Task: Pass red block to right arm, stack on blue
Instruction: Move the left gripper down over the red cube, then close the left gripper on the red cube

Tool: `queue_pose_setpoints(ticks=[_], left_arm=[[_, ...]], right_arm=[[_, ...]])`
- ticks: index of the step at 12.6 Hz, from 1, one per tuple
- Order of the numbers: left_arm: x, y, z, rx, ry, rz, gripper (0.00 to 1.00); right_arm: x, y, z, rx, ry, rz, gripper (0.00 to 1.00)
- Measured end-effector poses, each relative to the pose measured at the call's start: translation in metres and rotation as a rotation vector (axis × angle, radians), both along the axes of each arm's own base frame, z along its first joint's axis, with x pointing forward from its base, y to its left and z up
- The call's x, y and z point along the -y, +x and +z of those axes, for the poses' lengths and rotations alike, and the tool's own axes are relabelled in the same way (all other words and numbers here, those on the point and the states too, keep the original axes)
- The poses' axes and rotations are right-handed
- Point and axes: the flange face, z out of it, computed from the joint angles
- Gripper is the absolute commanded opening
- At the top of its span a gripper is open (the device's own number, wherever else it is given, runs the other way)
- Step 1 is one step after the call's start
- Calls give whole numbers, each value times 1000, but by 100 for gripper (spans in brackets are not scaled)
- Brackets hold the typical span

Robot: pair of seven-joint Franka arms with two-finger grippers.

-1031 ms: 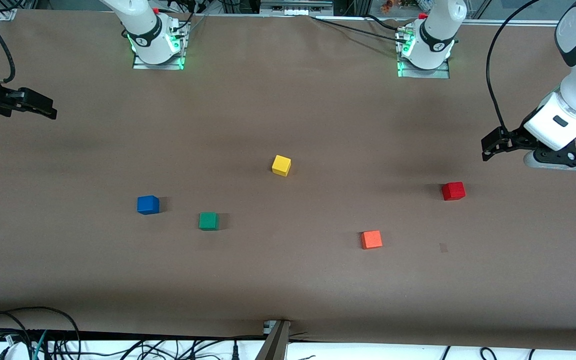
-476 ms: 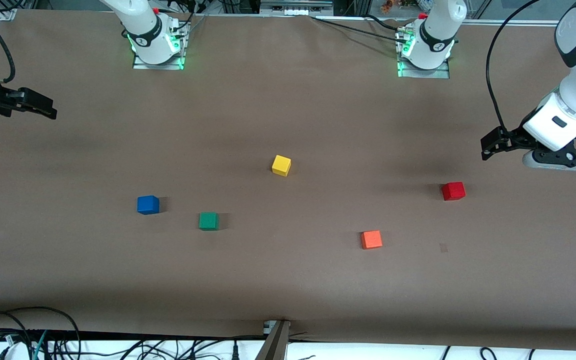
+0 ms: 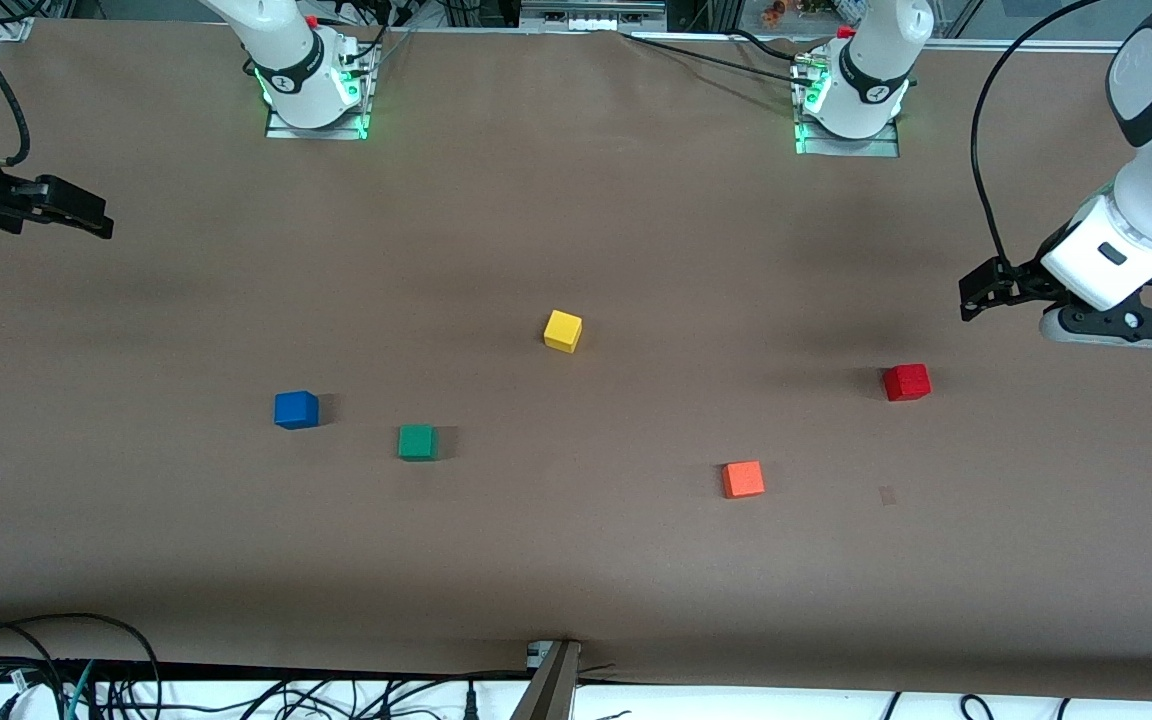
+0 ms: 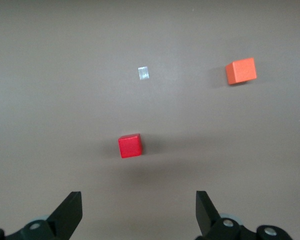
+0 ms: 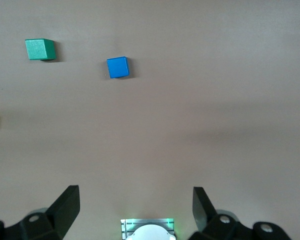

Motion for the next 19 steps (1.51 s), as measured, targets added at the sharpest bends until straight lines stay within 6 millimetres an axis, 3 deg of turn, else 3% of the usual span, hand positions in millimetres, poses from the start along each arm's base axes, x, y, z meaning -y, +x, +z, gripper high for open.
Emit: queue_pose_setpoints(ticks=[7,11,16,19], left_arm=[[-34,23,-97,-127,-1,44,100],[-36,32,-177,-110,-4,41,100],[-50,25,-262,-31,-9,58,100],[-54,17,-294,-14,19,26,100]], right_arm=[[0,0,0,1,0,0,100],[0,0,0,0,0,0,100],[1,0,0,1,0,-1,100],[1,0,0,1,0,-1,100]])
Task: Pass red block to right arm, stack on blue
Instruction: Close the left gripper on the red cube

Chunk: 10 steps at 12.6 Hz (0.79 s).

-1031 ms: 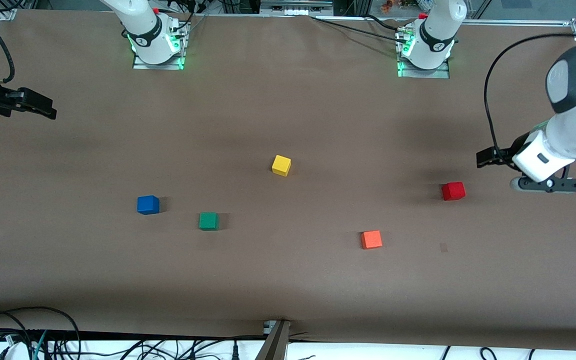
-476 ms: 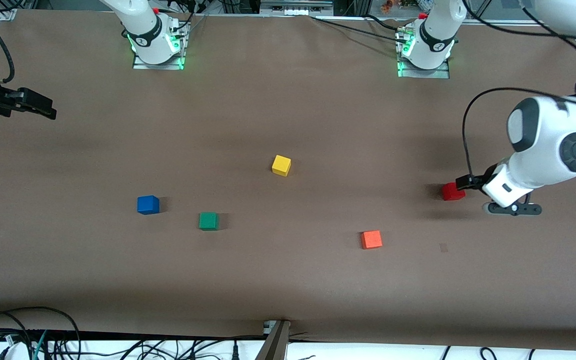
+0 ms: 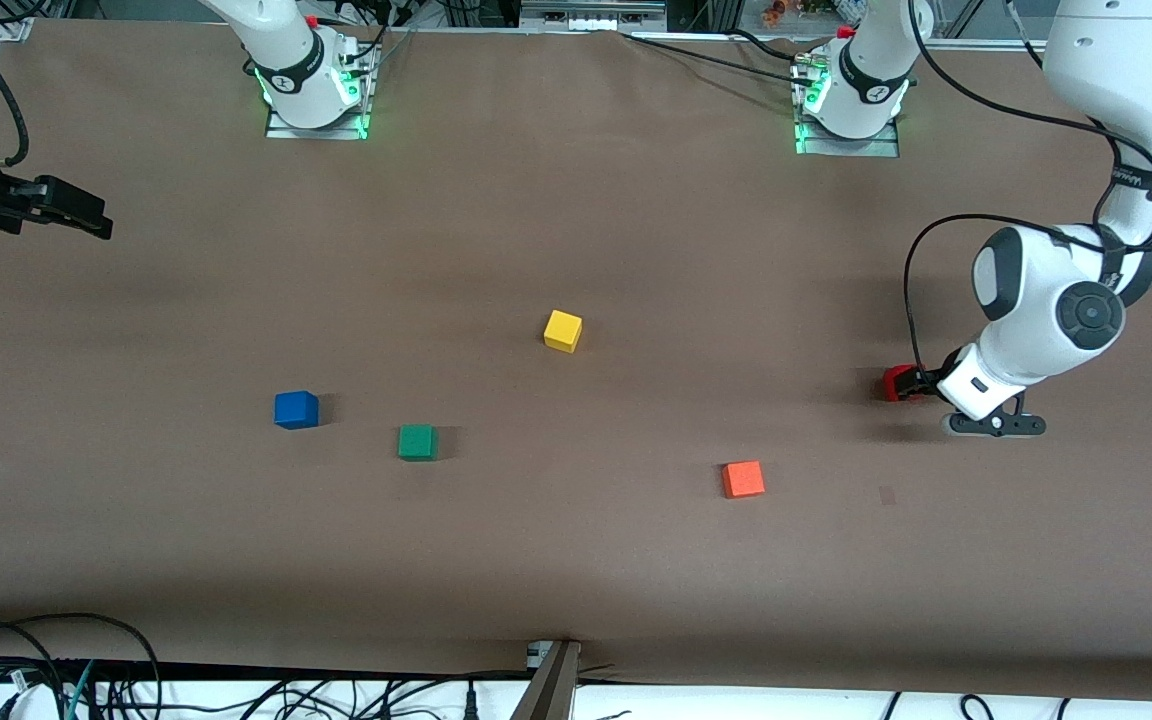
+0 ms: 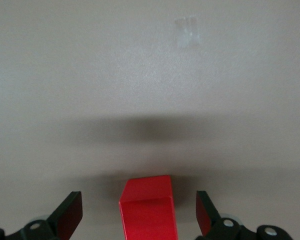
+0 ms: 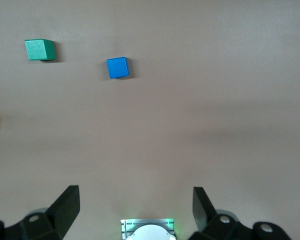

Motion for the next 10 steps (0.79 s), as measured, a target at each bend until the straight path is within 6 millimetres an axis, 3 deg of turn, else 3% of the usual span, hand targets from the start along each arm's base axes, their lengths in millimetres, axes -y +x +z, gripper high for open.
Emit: queue_pose_setpoints(ticks=[4,5,6,7,8,10], left_arm=[[4,-23,-46,27,0,-20,98],[4,-30,-56,36,-3,-22,59],[5,-35,-61,37,-4,-24,34],[5,-36,-62,36,-4,-24,16],[5,-36,-62,36,-4,-24,2],[5,-36,-61,37,-4,-25,0]], right_arm=[[0,0,0,0,0,0,100],[0,0,0,0,0,0,100],[0,0,0,0,0,-1,100],[0,0,0,0,0,-1,100],[0,0,0,0,0,-1,100],[0,0,0,0,0,-1,100]])
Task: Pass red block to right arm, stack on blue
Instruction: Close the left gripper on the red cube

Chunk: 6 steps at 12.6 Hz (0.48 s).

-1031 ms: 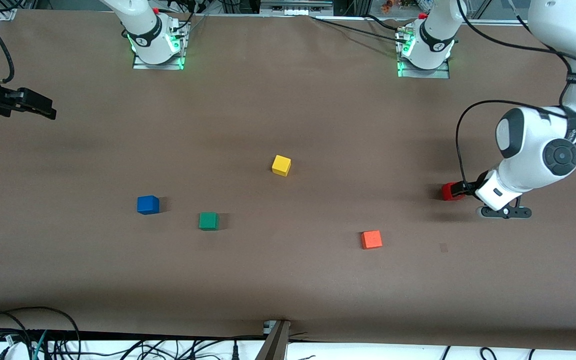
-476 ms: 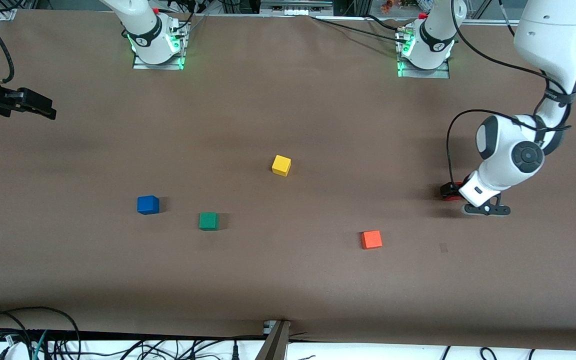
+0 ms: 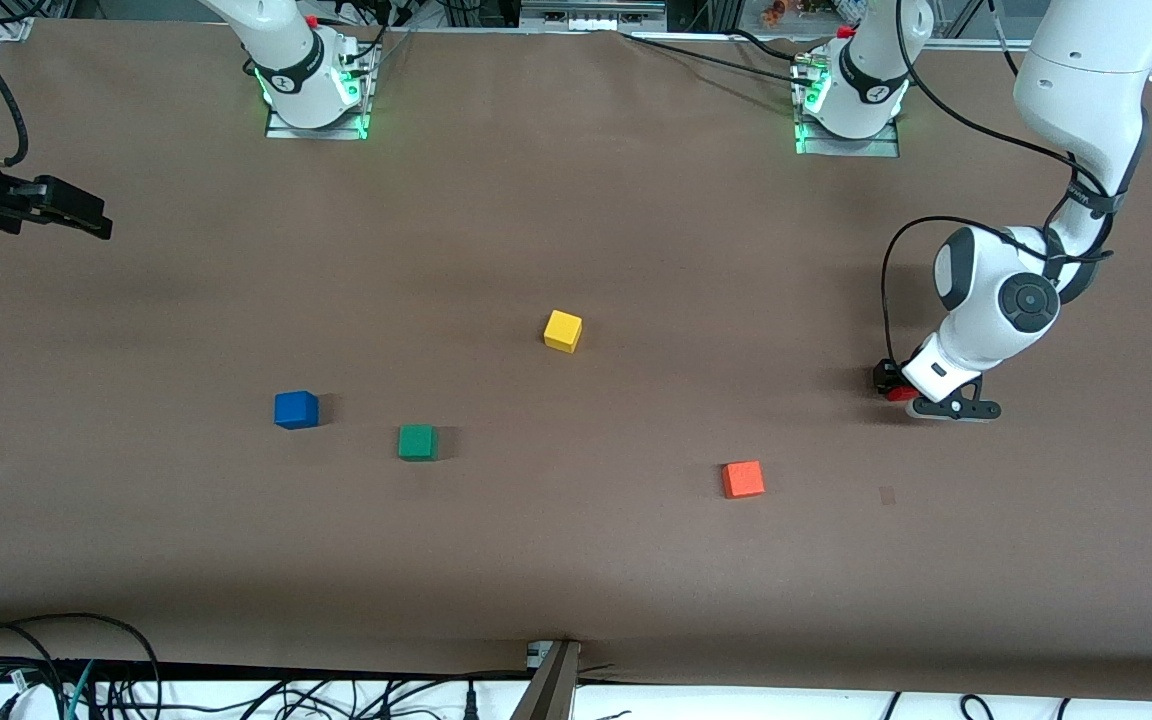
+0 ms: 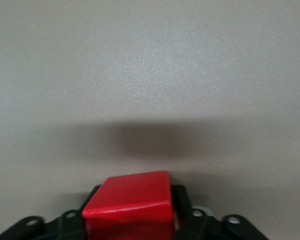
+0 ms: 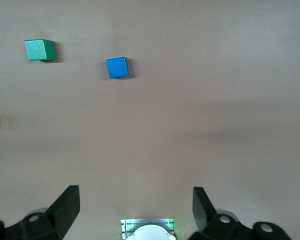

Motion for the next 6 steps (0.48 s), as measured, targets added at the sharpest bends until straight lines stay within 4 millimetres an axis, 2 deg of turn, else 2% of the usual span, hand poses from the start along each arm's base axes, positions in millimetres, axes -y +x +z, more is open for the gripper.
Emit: queue_pose_setpoints(ticks=[3,6], left_arm=[[1,5,10,25,2,-56,0],[11,25,46,39,2,-113,0]], right_arm=[[1,0,0,0,0,-1,100],[1,2,-5,-8,-1,-2,100]])
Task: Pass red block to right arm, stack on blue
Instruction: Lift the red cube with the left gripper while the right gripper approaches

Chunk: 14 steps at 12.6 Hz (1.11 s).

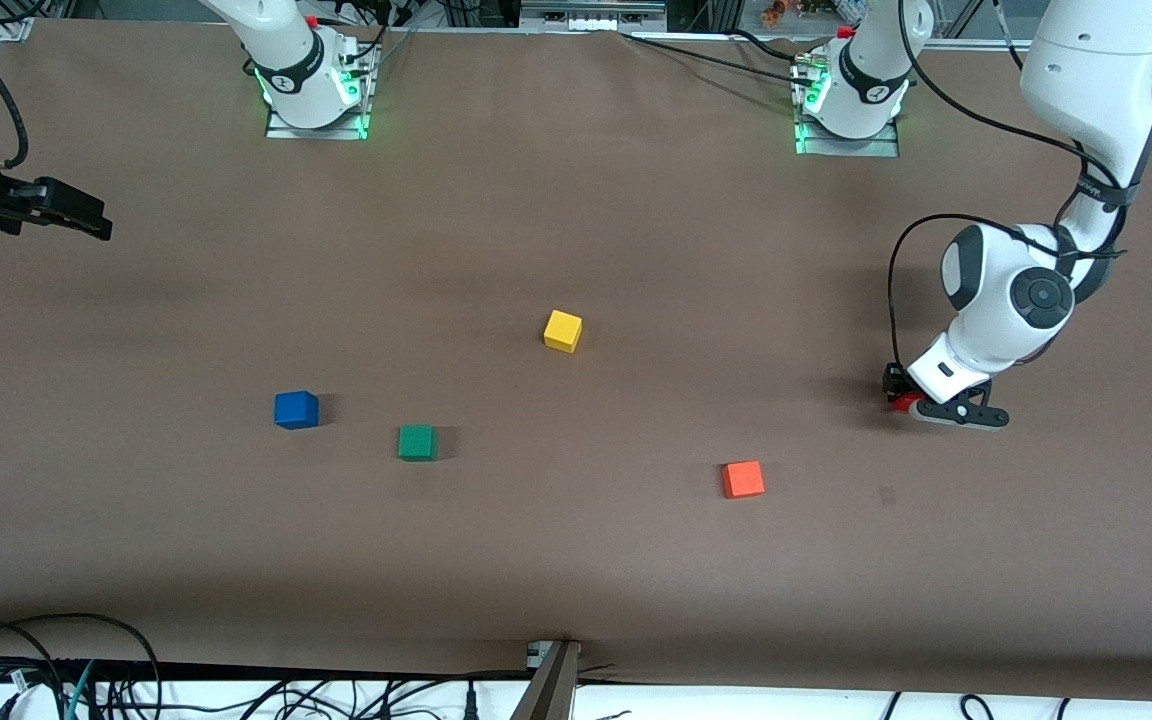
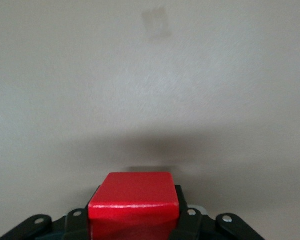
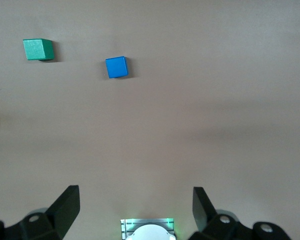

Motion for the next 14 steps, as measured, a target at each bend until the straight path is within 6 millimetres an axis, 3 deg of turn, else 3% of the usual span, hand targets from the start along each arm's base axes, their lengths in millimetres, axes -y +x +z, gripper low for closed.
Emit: queue_pose_setpoints(ticks=[3,7,10,14], left_arm=[[28,25,42,8,-10,-76,0],[78,46,80,80,-61,-248,0],[110,56,96,132,-184,-409,0],[153,59,90,205,-425,-562,0]], right_arm=[[-3,4,-9,-16,-1,4,100],[-26,15,-35,-60,55,28,100],[-37,23,-53,-94,152,21,100],[-58,33,-77,-143,318,9,100]])
